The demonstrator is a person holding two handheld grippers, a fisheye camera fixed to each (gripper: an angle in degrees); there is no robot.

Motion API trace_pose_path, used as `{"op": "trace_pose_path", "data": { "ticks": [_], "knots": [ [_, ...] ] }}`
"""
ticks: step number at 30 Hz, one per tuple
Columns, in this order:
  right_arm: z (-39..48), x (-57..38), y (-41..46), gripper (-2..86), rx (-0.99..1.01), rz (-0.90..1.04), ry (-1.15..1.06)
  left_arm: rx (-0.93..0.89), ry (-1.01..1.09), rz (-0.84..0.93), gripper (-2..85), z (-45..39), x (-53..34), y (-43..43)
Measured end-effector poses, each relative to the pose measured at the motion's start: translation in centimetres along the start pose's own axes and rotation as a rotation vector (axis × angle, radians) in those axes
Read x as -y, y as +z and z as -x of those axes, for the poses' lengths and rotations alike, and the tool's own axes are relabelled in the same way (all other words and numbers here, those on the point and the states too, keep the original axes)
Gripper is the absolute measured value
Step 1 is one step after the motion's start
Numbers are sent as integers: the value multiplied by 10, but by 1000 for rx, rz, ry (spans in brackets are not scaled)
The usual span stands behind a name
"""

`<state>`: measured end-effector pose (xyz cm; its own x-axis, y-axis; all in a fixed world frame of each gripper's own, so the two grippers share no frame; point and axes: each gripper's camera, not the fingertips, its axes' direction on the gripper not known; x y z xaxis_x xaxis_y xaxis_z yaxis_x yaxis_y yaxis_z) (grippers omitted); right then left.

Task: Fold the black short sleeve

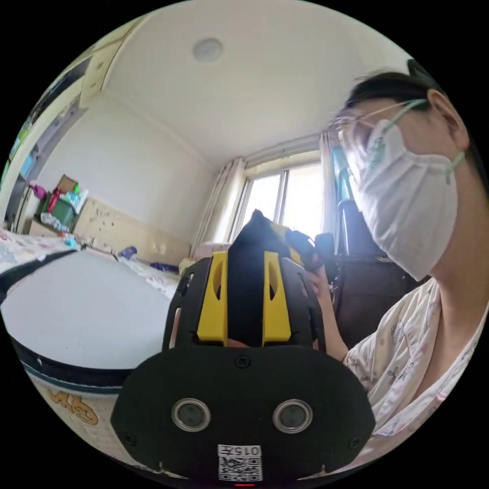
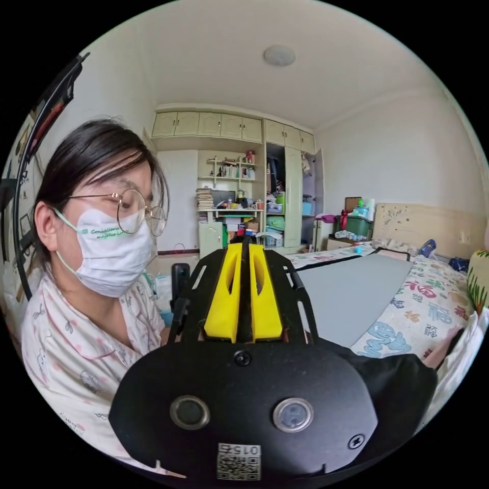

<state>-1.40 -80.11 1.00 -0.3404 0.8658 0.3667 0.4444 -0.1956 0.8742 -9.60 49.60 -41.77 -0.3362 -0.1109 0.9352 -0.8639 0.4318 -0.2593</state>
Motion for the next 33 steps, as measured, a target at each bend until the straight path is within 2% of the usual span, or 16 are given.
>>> {"op": "trace_pose_path", "data": {
  "ticks": [3,5,8,13,17,19,22,25,28,30,31,33],
  "knots": [
    [27,-1,-5,64,18,53,-107,31,101,-96,65,-22,12,-12],
    [43,0,-7,93,25,63,-149,48,93,-38,57,-26,19,0],
    [66,2,-9,112,-66,105,-184,36,68,44,56,-27,25,22],
    [88,2,7,130,-198,281,-228,14,128,47,58,-47,38,36],
    [74,3,20,92,-166,359,-159,9,200,77,52,-71,58,49],
    [76,-1,24,35,-144,405,-204,7,216,113,51,-79,67,58],
    [88,-1,9,10,-185,398,-255,-7,285,174,62,-93,79,67],
    [94,9,-37,-2,-255,266,-226,-69,350,188,72,-102,102,68],
    [119,5,-118,-7,-422,-46,-251,-207,443,268,76,-101,160,83],
    [153,-11,-175,-9,-626,-288,-253,-202,510,329,82,-94,214,109],
    [162,-16,-186,-9,-697,-347,-248,-188,540,346,86,-93,225,119],
    [198,-35,-219,-8,-906,-556,-255,-115,673,481,104,-88,250,176]
  ]
}}
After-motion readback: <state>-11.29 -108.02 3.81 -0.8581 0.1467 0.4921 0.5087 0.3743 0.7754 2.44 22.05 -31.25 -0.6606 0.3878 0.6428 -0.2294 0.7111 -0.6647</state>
